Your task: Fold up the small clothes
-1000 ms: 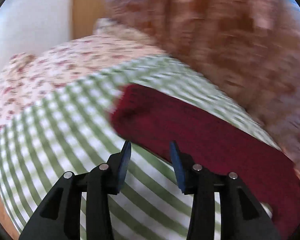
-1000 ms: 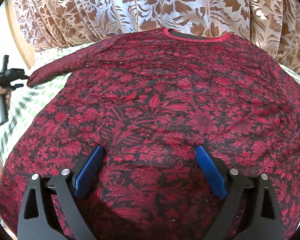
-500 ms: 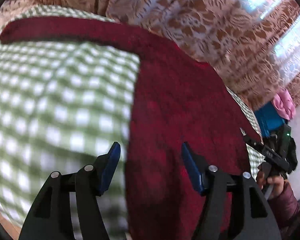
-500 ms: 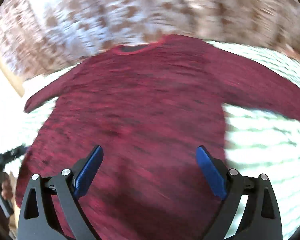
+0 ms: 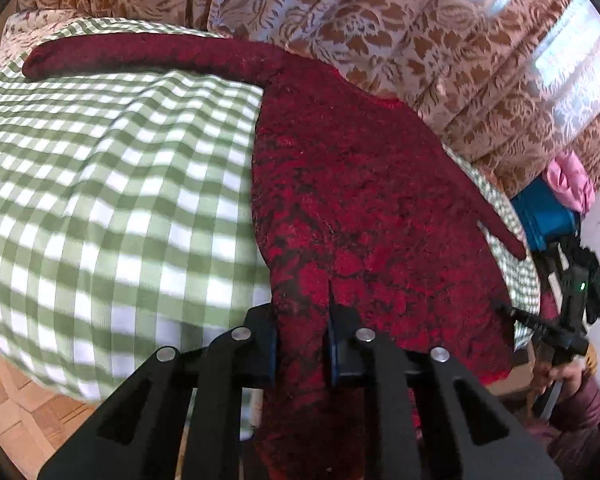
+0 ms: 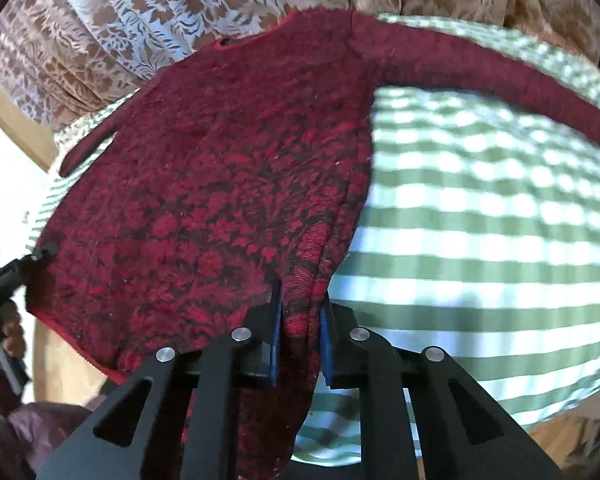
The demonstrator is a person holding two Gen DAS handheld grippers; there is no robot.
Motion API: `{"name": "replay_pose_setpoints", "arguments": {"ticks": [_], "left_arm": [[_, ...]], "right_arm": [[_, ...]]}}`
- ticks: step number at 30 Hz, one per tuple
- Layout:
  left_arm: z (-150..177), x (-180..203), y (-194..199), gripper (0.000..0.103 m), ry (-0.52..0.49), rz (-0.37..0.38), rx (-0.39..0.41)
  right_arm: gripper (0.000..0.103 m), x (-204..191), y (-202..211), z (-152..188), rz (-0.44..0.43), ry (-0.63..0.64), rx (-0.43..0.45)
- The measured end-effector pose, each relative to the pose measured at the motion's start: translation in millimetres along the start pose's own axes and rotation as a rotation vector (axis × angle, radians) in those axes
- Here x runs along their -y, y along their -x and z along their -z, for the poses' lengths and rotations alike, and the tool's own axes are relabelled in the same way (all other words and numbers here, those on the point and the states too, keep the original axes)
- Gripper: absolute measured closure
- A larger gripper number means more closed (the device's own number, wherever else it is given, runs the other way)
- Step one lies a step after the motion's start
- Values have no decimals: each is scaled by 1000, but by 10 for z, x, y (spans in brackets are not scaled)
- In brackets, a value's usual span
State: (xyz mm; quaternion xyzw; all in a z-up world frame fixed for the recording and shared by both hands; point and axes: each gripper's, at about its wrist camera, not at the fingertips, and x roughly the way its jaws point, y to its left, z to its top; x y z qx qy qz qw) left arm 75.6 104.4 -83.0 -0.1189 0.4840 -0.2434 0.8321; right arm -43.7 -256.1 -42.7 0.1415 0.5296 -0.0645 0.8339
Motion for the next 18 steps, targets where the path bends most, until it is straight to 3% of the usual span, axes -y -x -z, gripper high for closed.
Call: {"name": "replay_pose_setpoints", "arguments": {"ticks": [3, 5, 7, 8, 9, 11, 13, 18], "left_arm": [[176, 2, -113, 86, 5, -44, -51], [208, -30, -176, 73, 40, -73, -65], [173, -30, -134, 67, 54, -71, -50], [147, -1, -93, 61, 39, -91, -28], [105, 38, -35, 58, 11, -112, -2], [37, 70, 16, 58, 5, -124, 27], [-52, 89, 83, 58, 16, -118, 63], [-256, 217, 36, 47, 28, -111, 94]], "right_arm": [[89, 82, -121, 50, -8, 4, -57], [86, 137, -116, 33, -55, -44, -52], [73, 241, -85, -16, -111, -89, -47], [52, 314, -51, -27, -120, -106, -34], [39, 446, 18, -81, -119, -144, 11], [37, 745, 105, -190, -112, -250, 91], [37, 1241, 156, -304, -103, -439, 173], [41, 2317, 169, -509, -45, -805, 337]]}}
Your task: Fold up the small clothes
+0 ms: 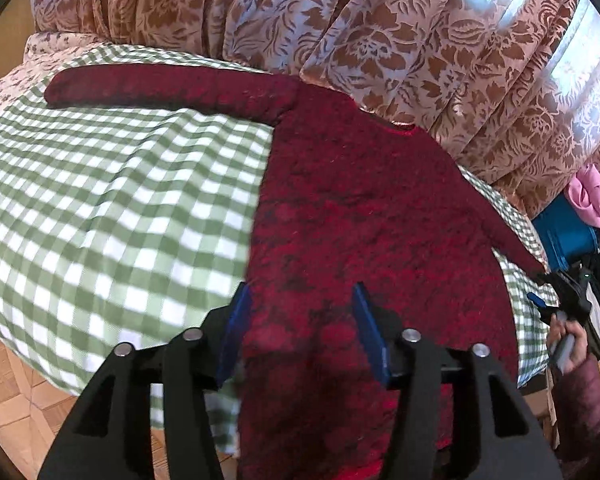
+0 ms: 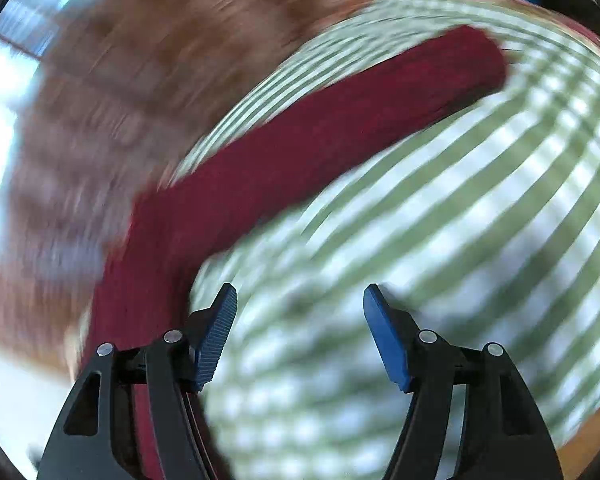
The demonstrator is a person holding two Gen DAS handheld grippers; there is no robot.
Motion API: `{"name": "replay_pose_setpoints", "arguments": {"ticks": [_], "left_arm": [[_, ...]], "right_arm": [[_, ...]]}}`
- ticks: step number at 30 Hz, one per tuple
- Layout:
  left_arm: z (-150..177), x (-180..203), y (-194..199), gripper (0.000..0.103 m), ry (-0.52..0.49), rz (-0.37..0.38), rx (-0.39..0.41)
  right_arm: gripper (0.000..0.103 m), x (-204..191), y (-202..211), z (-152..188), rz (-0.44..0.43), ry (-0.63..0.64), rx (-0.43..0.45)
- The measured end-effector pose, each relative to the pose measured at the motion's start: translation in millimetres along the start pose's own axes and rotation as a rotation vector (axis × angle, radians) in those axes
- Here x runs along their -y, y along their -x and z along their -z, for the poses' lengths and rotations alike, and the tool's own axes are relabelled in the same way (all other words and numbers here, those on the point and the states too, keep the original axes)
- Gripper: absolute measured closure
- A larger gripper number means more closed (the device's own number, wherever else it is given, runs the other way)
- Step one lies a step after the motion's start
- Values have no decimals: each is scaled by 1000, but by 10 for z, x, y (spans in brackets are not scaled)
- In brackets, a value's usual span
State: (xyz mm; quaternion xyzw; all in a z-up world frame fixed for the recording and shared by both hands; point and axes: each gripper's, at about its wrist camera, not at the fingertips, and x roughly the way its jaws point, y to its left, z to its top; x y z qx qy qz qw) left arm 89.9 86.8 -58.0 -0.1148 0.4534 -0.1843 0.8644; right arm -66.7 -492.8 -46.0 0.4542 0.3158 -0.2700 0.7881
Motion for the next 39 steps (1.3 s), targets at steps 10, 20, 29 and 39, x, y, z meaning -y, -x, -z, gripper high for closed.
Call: {"name": "replay_pose_setpoints", "arguments": {"ticks": [10, 20, 29, 39], "left_arm": [[-97, 335, -262, 46, -30, 10, -54], [-367, 456, -426, 46, 3, 99, -55], [-547, 494, -530, 45, 32, 172, -45], [-893, 320, -655, 41, 76, 191, -4]], "right_arm": [[79, 454, -419, -976, 132, -209, 98], [92, -1272, -198, -830, -78, 232, 126], [92, -3047, -835, 378, -304, 529, -102], [36, -3538, -975, 1186, -441, 613, -244]]}}
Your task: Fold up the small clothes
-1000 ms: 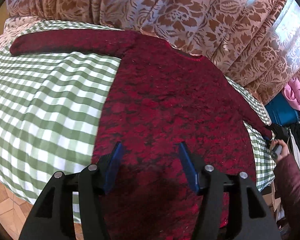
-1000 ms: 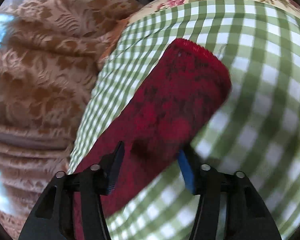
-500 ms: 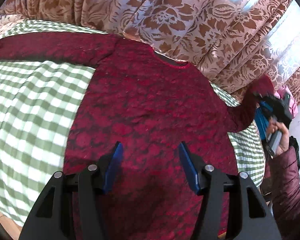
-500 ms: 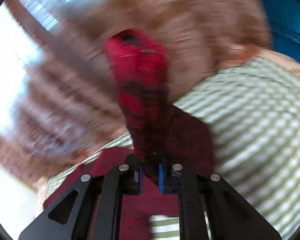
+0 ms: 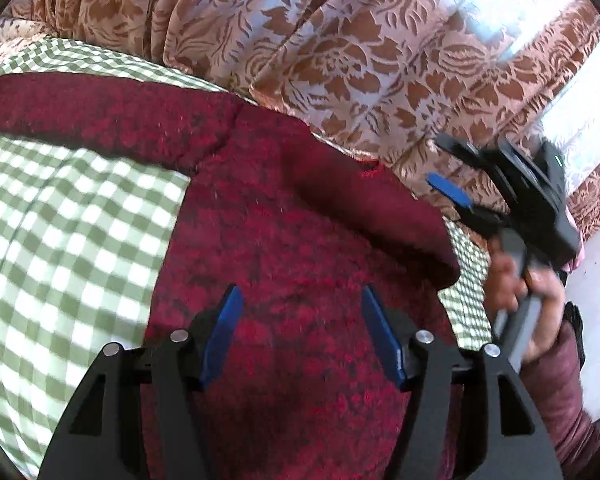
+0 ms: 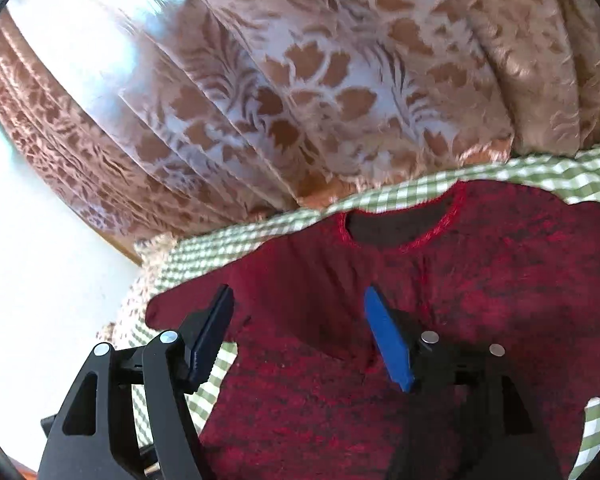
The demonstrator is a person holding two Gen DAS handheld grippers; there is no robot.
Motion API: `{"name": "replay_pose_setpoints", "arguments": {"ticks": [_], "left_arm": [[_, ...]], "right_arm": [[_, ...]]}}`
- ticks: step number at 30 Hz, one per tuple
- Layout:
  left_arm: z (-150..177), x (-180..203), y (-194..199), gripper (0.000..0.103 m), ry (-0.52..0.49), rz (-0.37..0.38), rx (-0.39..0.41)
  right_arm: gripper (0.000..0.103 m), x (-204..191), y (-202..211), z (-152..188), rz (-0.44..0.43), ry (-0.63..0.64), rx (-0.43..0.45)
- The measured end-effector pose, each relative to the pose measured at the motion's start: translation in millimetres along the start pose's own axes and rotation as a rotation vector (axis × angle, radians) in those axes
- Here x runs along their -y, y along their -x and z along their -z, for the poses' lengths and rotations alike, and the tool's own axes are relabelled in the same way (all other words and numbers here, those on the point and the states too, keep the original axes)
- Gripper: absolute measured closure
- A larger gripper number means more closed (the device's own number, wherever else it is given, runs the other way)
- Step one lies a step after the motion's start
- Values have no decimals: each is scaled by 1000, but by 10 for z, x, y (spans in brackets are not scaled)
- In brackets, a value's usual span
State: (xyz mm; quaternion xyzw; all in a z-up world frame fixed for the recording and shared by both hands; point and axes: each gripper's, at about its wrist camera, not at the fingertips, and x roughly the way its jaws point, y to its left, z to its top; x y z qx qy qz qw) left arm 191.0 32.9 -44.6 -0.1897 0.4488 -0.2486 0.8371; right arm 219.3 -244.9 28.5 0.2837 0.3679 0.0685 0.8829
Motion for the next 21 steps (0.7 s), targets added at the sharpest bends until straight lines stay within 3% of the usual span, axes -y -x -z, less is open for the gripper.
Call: {"name": "replay_pose_setpoints", "arguments": {"ticks": [5, 10, 16, 18, 19, 20, 21], "left_arm": [[-291, -57, -222, 41, 26, 1, 6], [-613, -86, -636, 41, 63, -25, -16], [-896, -5, -1145, 42, 87, -25, -67], [-952, 36, -1274, 53, 80, -43, -81], [-982, 48, -1353, 76, 71, -52, -93], [-1003, 66, -1418, 91, 55, -60, -107], [-1015, 90, -1446, 93, 38, -81, -105]], "right_arm": [[36, 397, 550, 152, 55, -48, 39], [36, 1080, 1134, 506, 187, -166, 64], [36, 1598, 1432, 704, 269, -286, 97], [36, 1661, 1407, 686, 273, -298, 102], [36, 1669, 1378, 669, 271, -300, 103], [36, 1676, 1339, 649, 272, -302, 104], [36, 1689, 1288, 623, 274, -307, 103]]}}
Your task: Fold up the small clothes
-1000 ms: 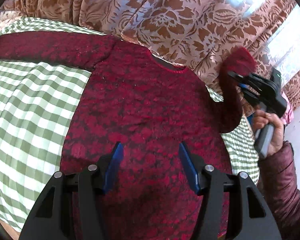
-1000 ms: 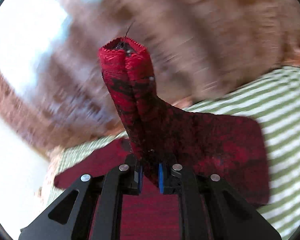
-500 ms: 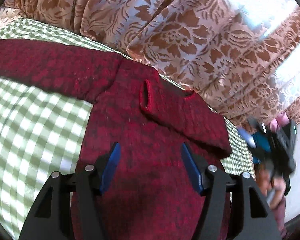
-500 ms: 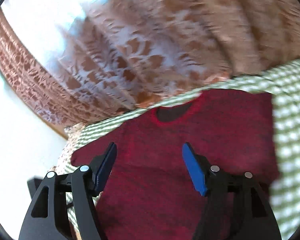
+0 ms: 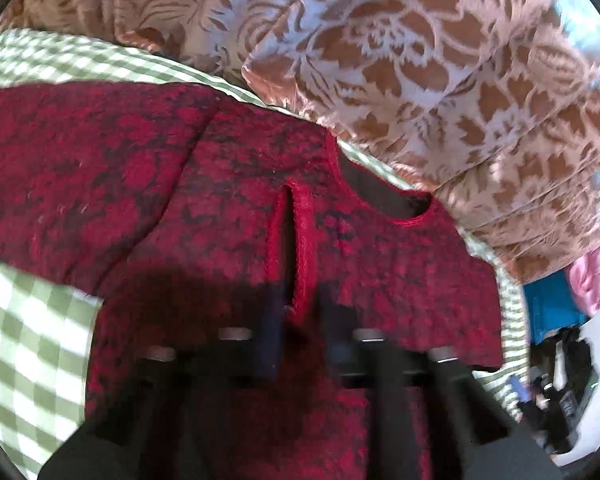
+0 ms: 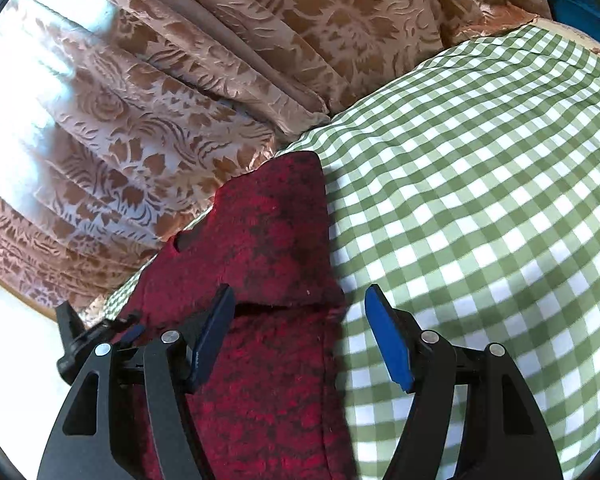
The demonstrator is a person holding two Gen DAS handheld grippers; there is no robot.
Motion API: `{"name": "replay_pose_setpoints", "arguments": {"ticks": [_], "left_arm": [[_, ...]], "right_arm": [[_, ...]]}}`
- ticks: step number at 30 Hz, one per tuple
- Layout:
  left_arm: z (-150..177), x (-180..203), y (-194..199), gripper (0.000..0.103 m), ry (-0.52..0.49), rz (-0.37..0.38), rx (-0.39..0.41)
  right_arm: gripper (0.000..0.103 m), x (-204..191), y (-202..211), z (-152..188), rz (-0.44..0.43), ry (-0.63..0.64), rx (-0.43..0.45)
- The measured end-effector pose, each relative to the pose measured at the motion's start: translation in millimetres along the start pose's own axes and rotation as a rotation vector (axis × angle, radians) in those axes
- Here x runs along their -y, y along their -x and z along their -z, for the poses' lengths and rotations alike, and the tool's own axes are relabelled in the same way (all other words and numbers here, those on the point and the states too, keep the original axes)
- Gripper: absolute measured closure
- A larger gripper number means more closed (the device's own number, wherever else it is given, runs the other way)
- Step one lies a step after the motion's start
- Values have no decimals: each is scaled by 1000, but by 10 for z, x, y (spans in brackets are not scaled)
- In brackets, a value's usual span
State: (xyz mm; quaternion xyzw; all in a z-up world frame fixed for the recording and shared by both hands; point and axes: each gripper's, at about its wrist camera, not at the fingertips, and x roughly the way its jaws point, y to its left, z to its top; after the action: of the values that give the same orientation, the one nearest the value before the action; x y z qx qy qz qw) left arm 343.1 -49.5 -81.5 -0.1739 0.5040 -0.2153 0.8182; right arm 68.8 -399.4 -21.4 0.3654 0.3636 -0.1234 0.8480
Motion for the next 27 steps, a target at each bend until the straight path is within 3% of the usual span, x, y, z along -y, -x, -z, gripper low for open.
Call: {"name": "replay_pose_setpoints", "arguments": {"ticks": [5, 9, 15, 19, 23, 24, 27], "left_arm": [[-27, -8, 382, 96, 1, 3, 120], [-5, -100, 576, 96, -22, -56, 158], [59, -254, 546, 96, -26, -150, 168], [156, -386, 290, 100, -62, -251, 100], [205, -459, 248, 97, -43, -237, 109], [203, -471, 272, 94, -29, -220, 111], [222, -501, 402, 62, 9, -166, 111]], "right_arm": [[36, -228, -255, -68, -28, 27, -10], [38, -532, -572, -85, -30, 107, -33], [41, -893, -1171, -100, 139, 253, -48], [41, -875, -1507, -16, 249, 308, -61], [39, -944, -1547, 78, 302, 379, -25], [39, -939, -1550, 75, 303, 380, -25], [35, -978, -1525, 73, 314, 394, -30]]}}
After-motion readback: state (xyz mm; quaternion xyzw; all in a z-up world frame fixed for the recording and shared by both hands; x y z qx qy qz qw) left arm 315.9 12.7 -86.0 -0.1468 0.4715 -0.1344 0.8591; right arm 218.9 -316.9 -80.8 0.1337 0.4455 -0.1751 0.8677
